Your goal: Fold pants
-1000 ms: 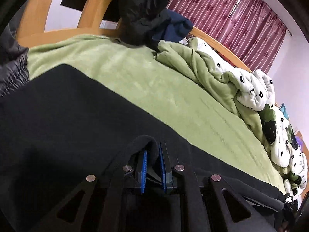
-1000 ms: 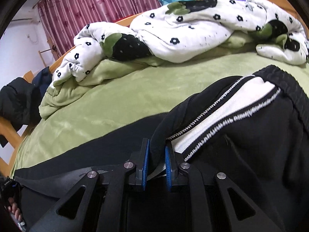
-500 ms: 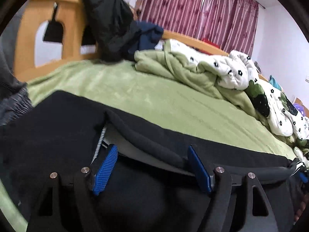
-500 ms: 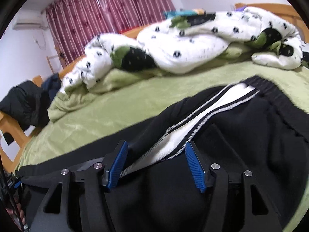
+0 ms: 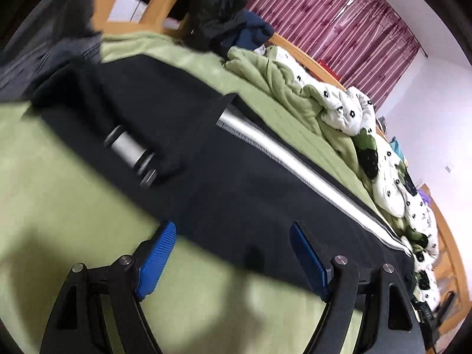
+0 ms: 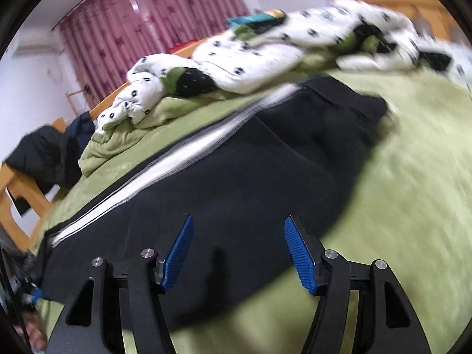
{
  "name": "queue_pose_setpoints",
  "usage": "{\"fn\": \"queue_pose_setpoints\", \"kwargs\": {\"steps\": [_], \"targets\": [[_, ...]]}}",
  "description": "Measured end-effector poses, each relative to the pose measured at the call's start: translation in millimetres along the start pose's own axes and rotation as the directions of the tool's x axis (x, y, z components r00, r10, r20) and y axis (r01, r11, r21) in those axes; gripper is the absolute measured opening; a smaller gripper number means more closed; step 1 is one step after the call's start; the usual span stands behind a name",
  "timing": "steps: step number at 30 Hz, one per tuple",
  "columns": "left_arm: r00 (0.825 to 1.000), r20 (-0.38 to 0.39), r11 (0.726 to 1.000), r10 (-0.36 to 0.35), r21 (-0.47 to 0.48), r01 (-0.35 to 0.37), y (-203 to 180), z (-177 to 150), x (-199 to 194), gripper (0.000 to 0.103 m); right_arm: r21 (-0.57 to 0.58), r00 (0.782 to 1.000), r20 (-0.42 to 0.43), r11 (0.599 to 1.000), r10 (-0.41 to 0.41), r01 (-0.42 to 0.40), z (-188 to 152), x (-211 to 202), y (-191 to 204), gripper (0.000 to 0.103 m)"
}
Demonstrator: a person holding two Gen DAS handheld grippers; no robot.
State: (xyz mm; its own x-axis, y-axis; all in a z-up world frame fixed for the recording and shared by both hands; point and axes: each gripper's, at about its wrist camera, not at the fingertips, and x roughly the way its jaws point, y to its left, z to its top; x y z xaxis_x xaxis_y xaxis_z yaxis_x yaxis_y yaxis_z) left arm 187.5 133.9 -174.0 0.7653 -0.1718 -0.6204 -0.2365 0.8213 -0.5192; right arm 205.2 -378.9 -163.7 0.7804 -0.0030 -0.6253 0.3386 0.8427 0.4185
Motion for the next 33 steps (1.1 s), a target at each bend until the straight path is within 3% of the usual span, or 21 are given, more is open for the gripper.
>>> {"fn": "queue_pose_setpoints", "kwargs": {"steps": [4, 7, 12, 17, 19, 21, 25, 28, 29, 31, 33], "targets": [[0.999, -0.032, 1.0, -0.03, -0.001, 0.03, 9.5, -15.5, -14.0, 0.078, 0.094, 0.995, -0.062, 0.993, 0.074, -0.068, -8.6, -15.2, -35.9, 0.063], [0.998, -0.061, 1.0, 0.014, 0.015, -0.013, 4.9, -12.1, -6.1, 0.078, 0.108, 0.993, -0.076, 0.991, 0.089, -0.081, -5.2, -18.1, -46.4, 0.063], [0.991, -0.095, 0.994, 0.093, 0.062, -0.087, -14.0, 4.5, 20.6, 0.076, 0.002, 0.99, -0.133, 0.999, 0.049, -0.049, 7.8, -2.0, -32.0, 0.063], [0.995, -0.089, 0.999, 0.051, 0.018, -0.049, -14.5, 24.5, 45.2, 0.076, -0.025, 0.985, -0.165, 0.998, 0.053, -0.058, 26.7, 28.3, -25.1, 0.063], [0.997, -0.07, 0.999, 0.017, -0.031, -0.019, -8.8, 31.8, 53.1, 0.076, -0.009, 0.983, -0.175, 0.999, 0.048, -0.051, 35.8, 45.3, -25.2, 0.059], [0.999, -0.042, 0.998, -0.007, -0.061, 0.004, -5.1, 35.2, 57.1, 0.073, -0.008, 0.985, -0.17, 1.0, 0.029, -0.03, 44.5, 61.2, -23.8, 0.043], [0.999, -0.032, 0.996, -0.031, -0.086, 0.028, -0.3, 38.7, 62.5, 0.058, 0.027, 0.981, -0.182, 0.998, 0.065, -0.061, 57.5, 83.3, -27.1, 0.036], [0.998, -0.043, 0.991, -0.041, -0.125, 0.035, 9.0, 40.6, 67.3, 0.03, 0.054, 0.979, -0.182, 0.995, 0.095, -0.087, 63.3, 92.9, -29.0, 0.028], [0.995, -0.053, 0.986, -0.079, -0.15, 0.07, 13.9, 40.6, 68.3, 0.02, 0.057, 0.978, -0.181, 0.994, 0.103, -0.094, 63.4, 92.7, -29.4, 0.023], [0.992, -0.061, 0.98, -0.112, -0.174, 0.1, 17.9, 38.8, 68.0, 0.016, 0.059, 0.983, -0.148, 0.993, 0.106, -0.098, 61.5, 84.3, -29.0, 0.017], [0.994, -0.054, 0.985, -0.095, -0.15, 0.086, 13.7, 36.4, 63.2, 0.013, 0.048, 0.988, -0.119, 0.995, 0.098, -0.093, 58.9, 73.1, -27.9, 0.014]]}}
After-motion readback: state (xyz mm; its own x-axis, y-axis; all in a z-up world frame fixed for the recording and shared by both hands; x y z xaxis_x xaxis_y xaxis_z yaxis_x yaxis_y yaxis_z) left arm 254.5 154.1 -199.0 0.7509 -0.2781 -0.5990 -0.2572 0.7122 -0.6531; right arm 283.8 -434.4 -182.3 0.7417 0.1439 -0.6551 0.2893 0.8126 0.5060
